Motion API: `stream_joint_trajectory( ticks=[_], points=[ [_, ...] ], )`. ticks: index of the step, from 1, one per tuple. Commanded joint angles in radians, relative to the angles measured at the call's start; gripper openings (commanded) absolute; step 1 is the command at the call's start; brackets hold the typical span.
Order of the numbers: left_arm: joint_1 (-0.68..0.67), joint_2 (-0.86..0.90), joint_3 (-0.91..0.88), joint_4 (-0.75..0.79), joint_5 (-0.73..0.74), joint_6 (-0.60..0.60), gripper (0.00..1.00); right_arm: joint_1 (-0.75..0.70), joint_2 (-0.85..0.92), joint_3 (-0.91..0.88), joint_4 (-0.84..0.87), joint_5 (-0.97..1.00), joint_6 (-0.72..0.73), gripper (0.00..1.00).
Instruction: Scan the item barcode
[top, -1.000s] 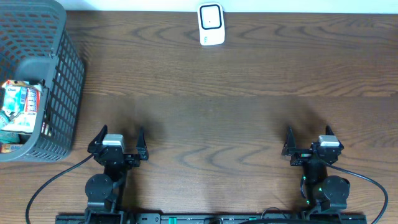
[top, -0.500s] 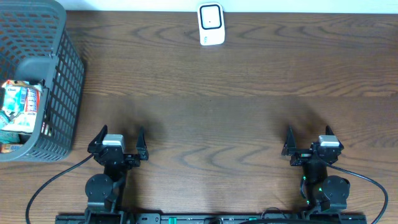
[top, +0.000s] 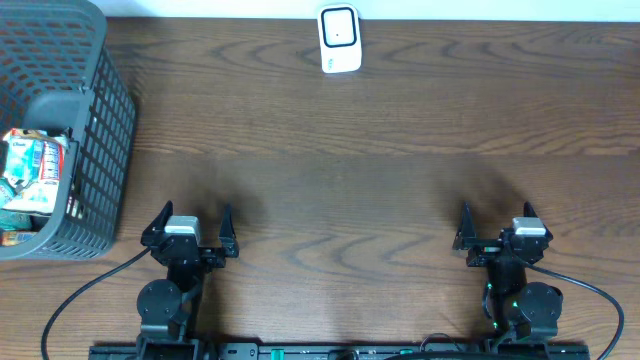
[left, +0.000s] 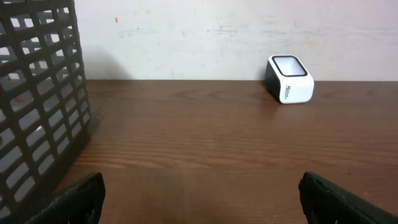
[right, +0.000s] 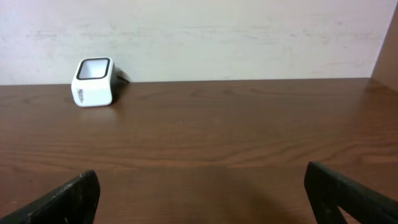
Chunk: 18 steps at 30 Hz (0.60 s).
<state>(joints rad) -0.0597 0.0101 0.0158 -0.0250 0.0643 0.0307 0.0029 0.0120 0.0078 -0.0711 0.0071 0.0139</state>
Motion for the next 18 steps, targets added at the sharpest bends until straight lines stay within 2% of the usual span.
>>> stream_joint_trajectory(
  ticks=[1, 11, 12, 15, 18],
  points=[
    [0.002, -0.005, -0.012, -0.043, -0.002, 0.014, 0.98, -0.010, -0.005, -0.002, -0.004, -0.002, 0.004, 0.99],
    [0.002, -0.005, -0.012, -0.006, -0.005, 0.035, 0.97, -0.010, -0.005, -0.002, -0.004, -0.002, 0.004, 0.99],
    [0.001, -0.005, -0.012, 0.022, 0.037, 0.006, 0.97, -0.010, -0.005, -0.002, -0.004, -0.002, 0.004, 0.99],
    [0.002, -0.005, -0.011, 0.073, 0.346, -0.224, 0.97, -0.010, -0.005, -0.002, -0.004, -0.002, 0.004, 0.99],
    [0.002, -0.005, -0.011, 0.202, 0.476, -0.261, 0.98, -0.010, -0.005, -0.002, -0.004, -0.002, 0.004, 0.99]
  ],
)
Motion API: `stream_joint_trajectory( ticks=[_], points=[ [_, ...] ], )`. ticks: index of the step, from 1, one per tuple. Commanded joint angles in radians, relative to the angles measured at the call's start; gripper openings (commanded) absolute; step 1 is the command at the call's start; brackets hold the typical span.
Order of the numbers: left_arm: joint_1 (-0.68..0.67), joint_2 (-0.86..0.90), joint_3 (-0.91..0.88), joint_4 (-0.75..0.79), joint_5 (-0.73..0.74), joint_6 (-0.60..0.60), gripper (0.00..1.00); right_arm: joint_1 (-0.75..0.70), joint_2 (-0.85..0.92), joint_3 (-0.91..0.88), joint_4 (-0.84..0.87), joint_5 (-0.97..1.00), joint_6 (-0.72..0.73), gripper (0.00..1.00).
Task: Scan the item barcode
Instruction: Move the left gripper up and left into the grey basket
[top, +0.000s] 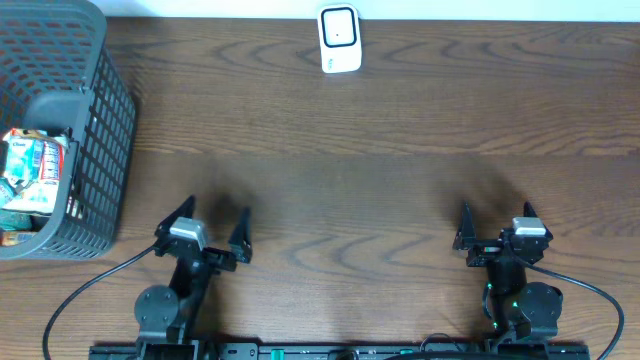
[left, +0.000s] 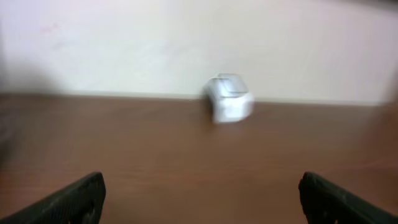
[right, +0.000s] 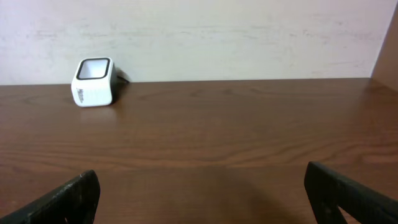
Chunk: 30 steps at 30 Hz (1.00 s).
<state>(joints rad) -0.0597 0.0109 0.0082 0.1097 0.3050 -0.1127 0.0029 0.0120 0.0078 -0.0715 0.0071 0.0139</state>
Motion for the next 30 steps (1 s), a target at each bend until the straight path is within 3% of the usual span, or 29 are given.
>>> stream_joint_trajectory(
  ticks=[1, 7, 12, 14, 17, 18, 22, 26, 30],
  points=[
    [0.002, -0.006, -0.004, 0.135, 0.235, -0.118, 0.98, -0.010, -0.005, -0.002, -0.003, -0.002, 0.004, 0.99],
    [0.002, -0.004, 0.069, 0.496, 0.220, -0.180, 0.98, -0.010, -0.005, -0.002, -0.003, -0.002, 0.004, 0.99],
    [0.003, 0.077, 0.264, 0.472, 0.122, -0.143, 0.97, -0.010, -0.005, -0.002, -0.003, -0.002, 0.004, 0.99],
    [0.003, 0.158, 0.392, 0.372, 0.079, -0.114, 0.98, -0.010, -0.005, -0.002, -0.003, -0.002, 0.004, 0.99],
    [0.003, 0.335, 0.652, 0.082, 0.040, -0.057, 0.98, -0.010, -0.005, -0.002, -0.003, -0.002, 0.004, 0.99],
    [0.003, 0.492, 0.861, -0.152, 0.042, -0.005, 0.98, -0.010, -0.005, -0.002, -0.004, -0.002, 0.004, 0.99],
    [0.002, 0.815, 1.313, -0.620, 0.153, 0.157, 0.98, -0.010, -0.005, -0.002, -0.003, -0.002, 0.004, 0.99],
    [0.003, 1.006, 1.574, -0.809, 0.108, 0.205, 0.98, -0.010, -0.005, -0.002, -0.003, -0.002, 0.004, 0.99],
    [0.003, 1.123, 1.744, -0.860, -0.015, 0.184, 0.98, -0.010, -0.005, -0.002, -0.003, -0.002, 0.004, 0.99]
  ],
)
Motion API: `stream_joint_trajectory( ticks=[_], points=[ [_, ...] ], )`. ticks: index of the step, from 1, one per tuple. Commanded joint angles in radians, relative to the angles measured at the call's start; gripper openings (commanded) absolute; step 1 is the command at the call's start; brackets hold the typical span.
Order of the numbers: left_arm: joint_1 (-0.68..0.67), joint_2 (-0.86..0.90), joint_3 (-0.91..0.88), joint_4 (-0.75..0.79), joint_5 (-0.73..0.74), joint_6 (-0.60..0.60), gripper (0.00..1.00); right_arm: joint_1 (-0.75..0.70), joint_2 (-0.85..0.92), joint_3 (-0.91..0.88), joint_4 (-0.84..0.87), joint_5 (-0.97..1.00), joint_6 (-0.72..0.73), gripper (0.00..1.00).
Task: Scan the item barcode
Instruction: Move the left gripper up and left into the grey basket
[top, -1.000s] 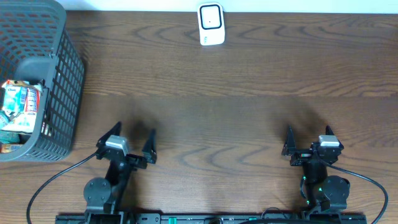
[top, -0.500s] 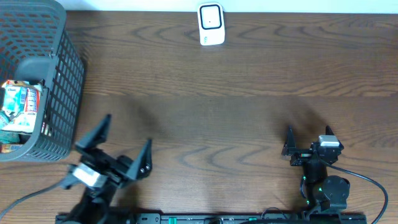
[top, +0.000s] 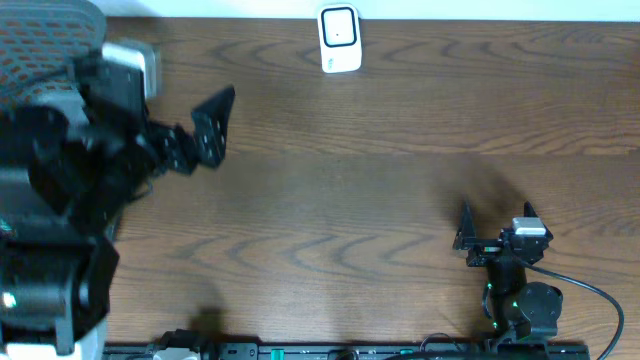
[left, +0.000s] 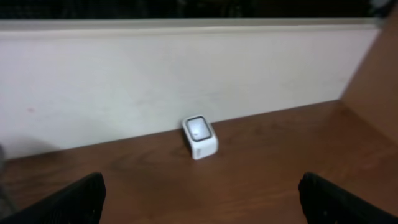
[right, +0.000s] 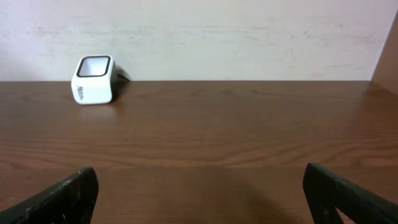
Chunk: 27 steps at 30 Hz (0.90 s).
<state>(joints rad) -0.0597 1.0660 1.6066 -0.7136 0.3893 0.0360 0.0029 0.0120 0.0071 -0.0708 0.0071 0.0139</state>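
The white barcode scanner (top: 339, 38) stands at the table's far edge, and shows small in the left wrist view (left: 200, 137) and at the left in the right wrist view (right: 94, 80). My left arm (top: 60, 180) is raised high near the overhead camera, above the table's left side. My left gripper (left: 202, 199) is open with nothing between its fingers (left: 68, 200). My right gripper (top: 495, 228) rests low at the front right, open and empty (right: 199, 193). The items in the basket are hidden under the left arm.
Only the top corner of the grey mesh basket (top: 45, 22) shows at the far left; the left arm covers the rest. A pale wall (left: 186, 81) runs behind the brown wooden table (top: 400, 150). A wooden side panel (left: 373, 68) stands at the far right.
My left arm has risen from low at the table's front to high over the left side by the basket. Its camera now sees the scanner from higher and farther. The right arm has not moved.
Both grippers rested open at the table's front edge, with packaged items visible in the basket at the left. Then the left gripper had turned slightly right, its view blurred. Now the left arm is high over the basket side, still open and empty.
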Motion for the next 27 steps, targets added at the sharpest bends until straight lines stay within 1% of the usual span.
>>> stream_joint_trajectory(
  ticks=[1, 3, 5, 6, 7, 9, 11, 13, 16, 19, 27],
  points=[
    [0.006, 0.097, 0.195, -0.067, -0.121, 0.029, 0.98, -0.010, -0.005, -0.002, -0.005, -0.002, 0.004, 0.99],
    [0.024, 0.172, 0.328, -0.155, -0.142, 0.031, 0.97, -0.010, -0.005, -0.002, -0.004, -0.002, 0.004, 0.99],
    [0.063, 0.276, 0.501, -0.272, -0.182, 0.031, 0.98, -0.010, -0.005, -0.002, -0.004, -0.002, 0.004, 0.99],
    [0.115, 0.365, 0.639, -0.350, -0.262, 0.027, 0.97, -0.010, -0.005, -0.002, -0.004, -0.002, 0.004, 0.99],
    [0.142, 0.402, 0.687, -0.369, -0.331, 0.003, 0.97, -0.010, -0.005, -0.002, -0.004, -0.002, 0.004, 0.99],
    [0.197, 0.449, 0.730, -0.367, -0.474, -0.066, 0.97, -0.010, -0.005, -0.002, -0.004, -0.002, 0.004, 0.99],
    [0.269, 0.481, 0.732, -0.347, -0.600, -0.122, 0.98, -0.010, -0.005, -0.002, -0.004, -0.002, 0.004, 0.99],
    [0.326, 0.509, 0.732, -0.344, -0.642, -0.126, 0.98, -0.010, -0.005, -0.002, -0.004, -0.002, 0.004, 0.99],
    [0.417, 0.542, 0.708, -0.353, -0.644, -0.128, 0.98, -0.010, -0.005, -0.002, -0.004, -0.002, 0.004, 0.99],
    [0.472, 0.566, 0.664, -0.371, -0.641, -0.127, 0.98, -0.010, -0.005, -0.002, -0.004, -0.002, 0.004, 0.99],
    [0.606, 0.637, 0.457, -0.351, -0.641, -0.127, 0.98, -0.010, -0.005, -0.002, -0.004, -0.002, 0.004, 0.99]
  ],
)
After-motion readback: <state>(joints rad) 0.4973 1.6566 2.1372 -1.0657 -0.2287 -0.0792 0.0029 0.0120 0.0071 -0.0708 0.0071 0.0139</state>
